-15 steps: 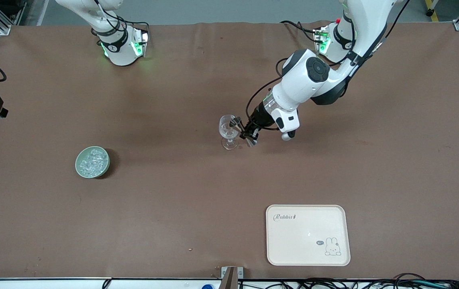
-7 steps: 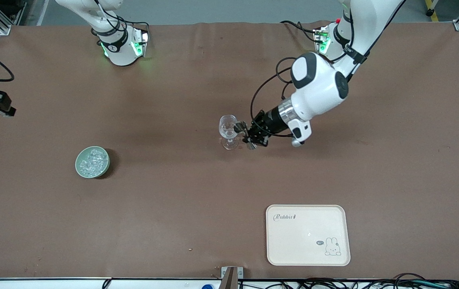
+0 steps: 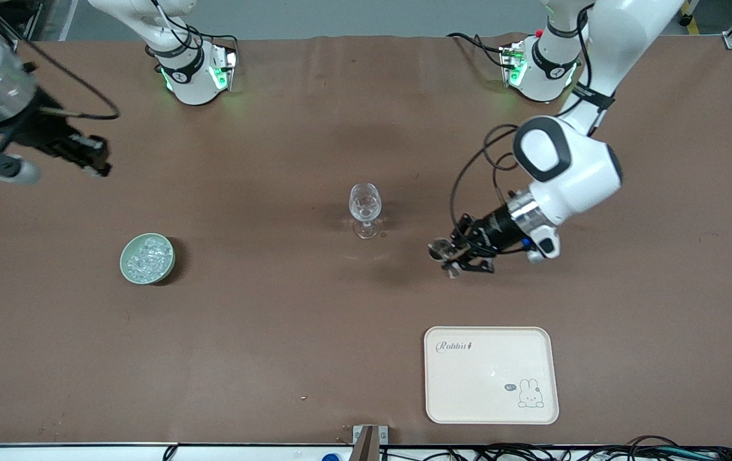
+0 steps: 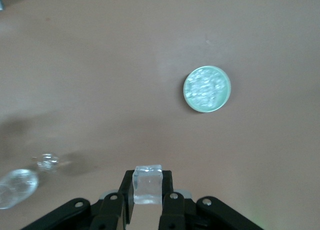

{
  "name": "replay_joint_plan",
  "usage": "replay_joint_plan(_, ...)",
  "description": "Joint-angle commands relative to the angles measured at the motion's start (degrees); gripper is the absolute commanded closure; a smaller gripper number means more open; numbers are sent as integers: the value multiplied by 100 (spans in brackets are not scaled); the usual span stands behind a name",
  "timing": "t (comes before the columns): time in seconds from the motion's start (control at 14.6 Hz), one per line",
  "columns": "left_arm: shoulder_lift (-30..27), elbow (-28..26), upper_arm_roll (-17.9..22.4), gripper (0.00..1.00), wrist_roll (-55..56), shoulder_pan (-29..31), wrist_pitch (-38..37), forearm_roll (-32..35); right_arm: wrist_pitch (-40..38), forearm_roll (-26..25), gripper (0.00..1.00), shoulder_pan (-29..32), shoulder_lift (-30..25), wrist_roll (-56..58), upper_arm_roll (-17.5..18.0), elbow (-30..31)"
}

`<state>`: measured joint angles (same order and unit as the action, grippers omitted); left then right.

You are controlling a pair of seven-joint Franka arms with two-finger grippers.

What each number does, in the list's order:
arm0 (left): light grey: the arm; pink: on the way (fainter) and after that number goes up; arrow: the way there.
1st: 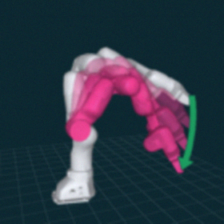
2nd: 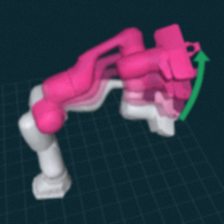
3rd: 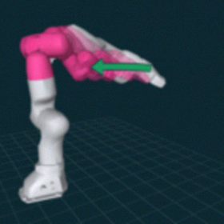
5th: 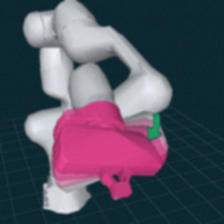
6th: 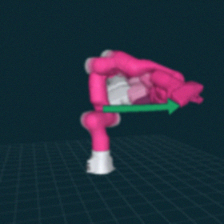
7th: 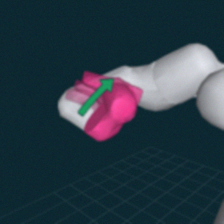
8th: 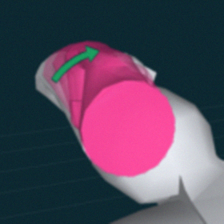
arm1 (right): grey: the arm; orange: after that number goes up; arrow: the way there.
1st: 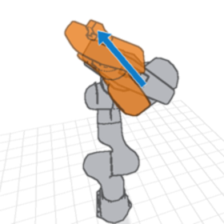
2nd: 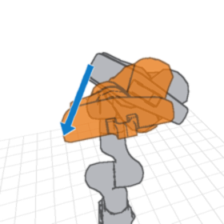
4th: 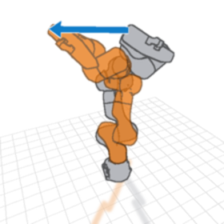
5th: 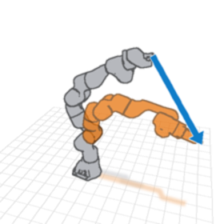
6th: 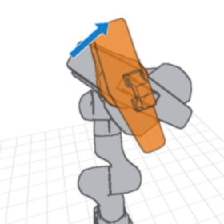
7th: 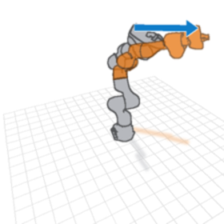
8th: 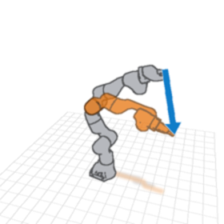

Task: Pour wine and add ice with both arms
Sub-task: 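Move the jigger toward the tray while the right gripper brings the cube over the glass, then lower the cube into the glass while the left gripper lowers the jigger onto the tray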

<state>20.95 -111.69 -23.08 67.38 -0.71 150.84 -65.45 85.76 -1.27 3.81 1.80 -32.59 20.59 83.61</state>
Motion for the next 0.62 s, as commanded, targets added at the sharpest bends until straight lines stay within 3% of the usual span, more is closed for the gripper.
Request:
replay_joint_plan(0.0, 294, 437, 645, 100, -233, -8, -633, -485, 300, -66, 99, -283, 188, -1079, 428, -56)
replay_joint_plan(0.27, 909, 1042, 1059, 100, -453, 9, -687, -1021, 1144, -232, 99, -810, 758, -2355, 981, -56)
replay_joint_plan(0.48, 1436, 1640, 1086, 100, -463, 62, -678, -1241, 1556, -908, 99, -1407, 1390, -3110, 1219, -56)
replay_joint_plan(0.55, 1656, 1816, 1269, 100, -471, 62, -678, -1277, 1784, -1101, 99, -1583, 1602, -3357, 1220, -64)
